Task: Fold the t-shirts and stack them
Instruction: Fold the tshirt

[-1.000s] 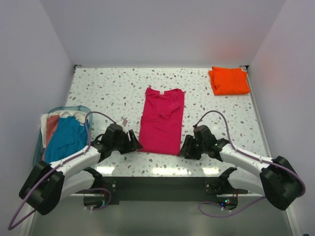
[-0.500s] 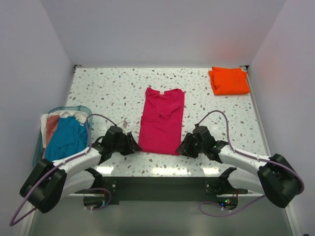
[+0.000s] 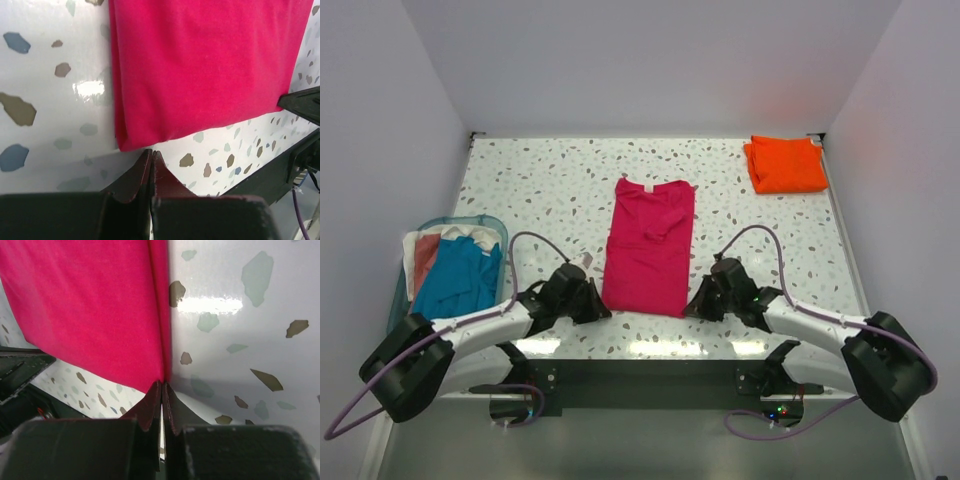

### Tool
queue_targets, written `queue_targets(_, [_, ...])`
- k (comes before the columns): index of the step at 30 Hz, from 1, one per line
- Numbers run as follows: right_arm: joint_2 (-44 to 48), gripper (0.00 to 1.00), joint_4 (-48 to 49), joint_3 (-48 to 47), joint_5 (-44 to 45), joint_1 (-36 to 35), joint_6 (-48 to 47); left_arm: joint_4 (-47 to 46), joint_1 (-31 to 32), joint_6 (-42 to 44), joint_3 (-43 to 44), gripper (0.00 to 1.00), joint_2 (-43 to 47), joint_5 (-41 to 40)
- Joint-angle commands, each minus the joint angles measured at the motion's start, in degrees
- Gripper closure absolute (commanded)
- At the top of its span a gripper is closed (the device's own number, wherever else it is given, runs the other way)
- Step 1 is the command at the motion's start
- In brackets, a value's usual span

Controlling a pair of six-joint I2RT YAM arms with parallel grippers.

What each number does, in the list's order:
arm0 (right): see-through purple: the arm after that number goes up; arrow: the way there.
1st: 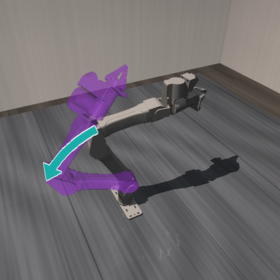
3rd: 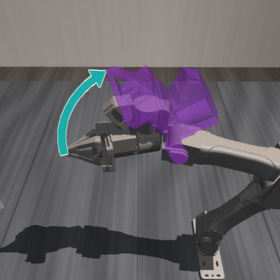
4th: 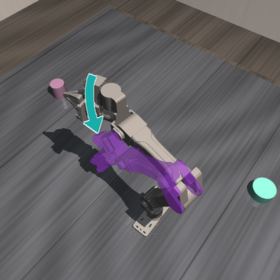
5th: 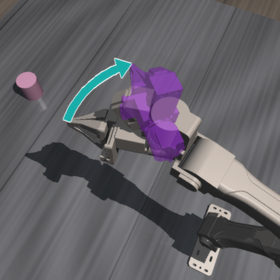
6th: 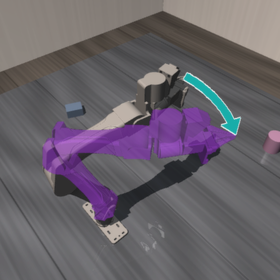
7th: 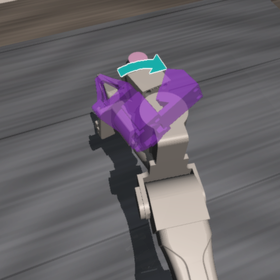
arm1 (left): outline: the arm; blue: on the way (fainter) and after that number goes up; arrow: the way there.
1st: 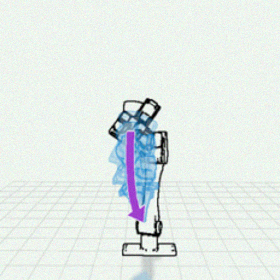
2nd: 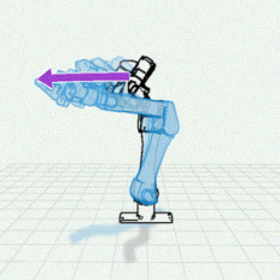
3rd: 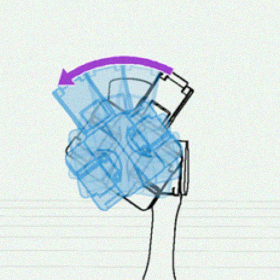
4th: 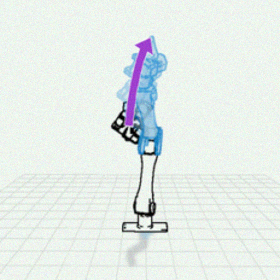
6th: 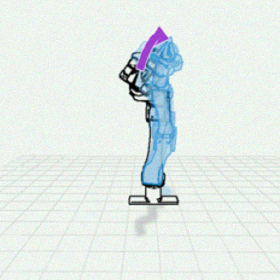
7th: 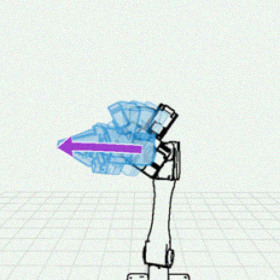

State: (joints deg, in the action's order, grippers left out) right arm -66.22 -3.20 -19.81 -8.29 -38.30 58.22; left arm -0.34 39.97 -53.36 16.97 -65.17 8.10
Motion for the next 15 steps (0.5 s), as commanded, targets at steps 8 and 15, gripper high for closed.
queue_targets(8, [15.9,1.00,-17.2,-2.1,1.1,-1.6,-8.4,16.8,6.3,-4.4,3.2,1.00,15.7,-7.9])
queue_targets(15, [21.7,1.00,-19.5,0.4,0.6,-1.9,-6.7,16.1,8.5,-7.5,1.2,0.61,18.9,-8.7])
